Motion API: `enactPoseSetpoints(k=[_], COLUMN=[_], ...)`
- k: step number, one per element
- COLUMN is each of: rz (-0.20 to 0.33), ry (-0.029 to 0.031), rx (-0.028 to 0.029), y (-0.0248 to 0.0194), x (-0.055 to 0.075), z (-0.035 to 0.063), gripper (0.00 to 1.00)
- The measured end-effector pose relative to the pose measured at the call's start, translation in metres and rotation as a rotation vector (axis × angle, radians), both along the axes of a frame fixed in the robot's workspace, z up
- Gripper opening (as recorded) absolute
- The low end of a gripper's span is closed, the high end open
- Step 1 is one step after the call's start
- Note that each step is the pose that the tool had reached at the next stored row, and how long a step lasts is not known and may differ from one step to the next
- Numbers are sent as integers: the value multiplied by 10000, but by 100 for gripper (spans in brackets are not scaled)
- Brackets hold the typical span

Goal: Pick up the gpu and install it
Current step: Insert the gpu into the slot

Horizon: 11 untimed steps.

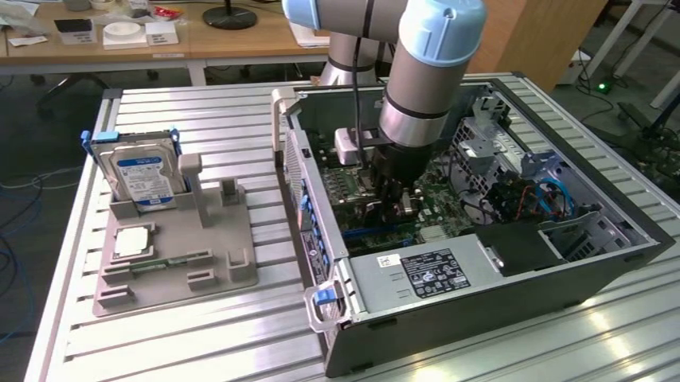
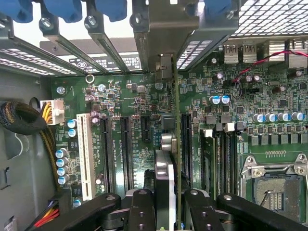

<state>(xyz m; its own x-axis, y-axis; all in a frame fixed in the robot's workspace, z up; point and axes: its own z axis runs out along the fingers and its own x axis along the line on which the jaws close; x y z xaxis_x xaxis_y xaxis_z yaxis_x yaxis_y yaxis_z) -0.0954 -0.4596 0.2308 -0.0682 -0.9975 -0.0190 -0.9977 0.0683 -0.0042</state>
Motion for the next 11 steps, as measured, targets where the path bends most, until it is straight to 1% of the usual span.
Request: enactPoseSetpoints(k=[11], rz=[0], ry=[1], rx=[-1], y=[0], x=[-4], z=[2], gripper=[28])
